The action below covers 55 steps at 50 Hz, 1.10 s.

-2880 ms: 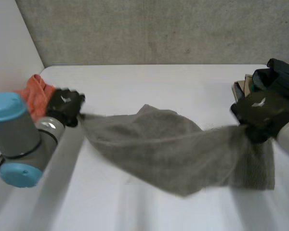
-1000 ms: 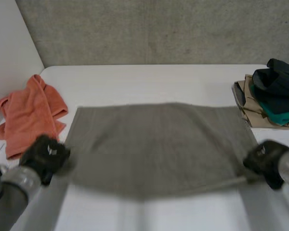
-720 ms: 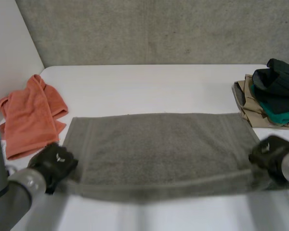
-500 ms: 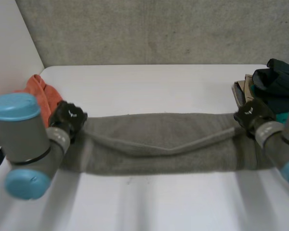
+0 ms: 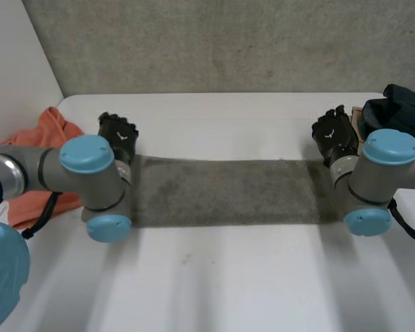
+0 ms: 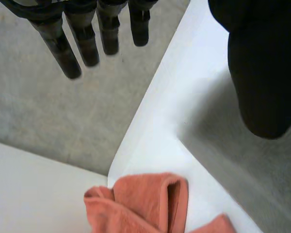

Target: Fold the laundry.

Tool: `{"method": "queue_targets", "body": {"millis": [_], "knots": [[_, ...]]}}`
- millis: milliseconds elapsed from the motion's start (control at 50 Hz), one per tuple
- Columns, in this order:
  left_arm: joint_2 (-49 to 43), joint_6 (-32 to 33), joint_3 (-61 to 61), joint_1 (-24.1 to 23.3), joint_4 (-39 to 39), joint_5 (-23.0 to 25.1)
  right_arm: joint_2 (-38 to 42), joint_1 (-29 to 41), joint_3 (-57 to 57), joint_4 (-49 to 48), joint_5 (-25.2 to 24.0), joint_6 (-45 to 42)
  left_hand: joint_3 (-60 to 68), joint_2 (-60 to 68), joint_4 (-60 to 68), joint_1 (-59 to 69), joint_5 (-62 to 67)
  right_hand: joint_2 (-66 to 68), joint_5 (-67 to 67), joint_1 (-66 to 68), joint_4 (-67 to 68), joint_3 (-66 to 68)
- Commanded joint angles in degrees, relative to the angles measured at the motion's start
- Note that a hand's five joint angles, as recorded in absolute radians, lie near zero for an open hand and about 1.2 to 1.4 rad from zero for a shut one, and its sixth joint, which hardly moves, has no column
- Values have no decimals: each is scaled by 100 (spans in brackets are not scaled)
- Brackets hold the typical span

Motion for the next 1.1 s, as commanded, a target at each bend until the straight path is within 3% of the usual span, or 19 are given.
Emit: {"method": "queue_targets", "body": {"millis": [20, 100, 200, 280, 400, 660, 700, 740, 760, 920, 1000, 1100], "knots": [[200, 85, -345, -354, 108, 24, -692, 10, 610, 100, 235, 574, -426, -382, -394, -89, -449, -250, -270, -299, -319, -291], [657, 50, -723, -407, 90, 33, -1403, -70, 1199, 319, 104, 1277, -426, -382, -394, -89, -449, -250, -270, -299, -319, -291], [1228, -3, -1338, -407, 99, 59, -2317, -402, 1840, 1441, -589, 1963, -426, -382, -394, -89, -449, -250, -270, -299, -319, -291], [1659, -99, -1865, -398, 117, 59, -2503, -999, 2148, 2259, -1099, 2157, -426, -382, -394, -89, -449, 92, 72, 43, 22, 50], [1914, -582, -2349, -416, 117, 77, -2495, -1405, 2456, 2517, -1540, 2166, -426, -382, -394, -89, -449, 1036, 1016, 987, 967, 994], [1906, -794, -2446, -425, 117, 86, -1906, -1564, 2483, 1805, -1514, 2061, -426, -382, -394, -89, -449, 2145, 2125, 2096, 2076, 2104], [1914, -794, -2446, -425, 117, 86, -1792, -1581, 2430, 1770, -1505, 2061, -426, -382, -394, -89, -449, 3436, 3416, 3387, 3367, 3394], [1914, -794, -2446, -425, 117, 86, -1739, -1616, 2395, 1779, -1470, 2052, -426, -382, -394, -89, -449, 6284, 6265, 6235, 6215, 6243], [1923, -794, -2455, -425, 117, 77, -1756, -1704, 2395, 1752, -1365, 2052, -426, -382, -394, -89, -449, 6746, 6726, 6697, 6676, 6704], [2099, -794, -2543, -477, 117, 77, -2283, -2222, 2694, 1594, -916, 1798, -426, -382, -394, -89, -449, 6750, 6730, 6701, 6681, 6709], [2204, -794, -2604, -477, 117, 77, -2512, -2706, 2808, 1594, -872, 1148, -426, -382, -394, -89, -449, 6750, 6730, 6701, 6681, 6709], [2318, -794, -2692, -460, 117, 86, -2582, -2795, 2747, 1550, -846, 471, -426, -382, -394, -89, -449, 6750, 6730, 6701, 6681, 6709]]}}
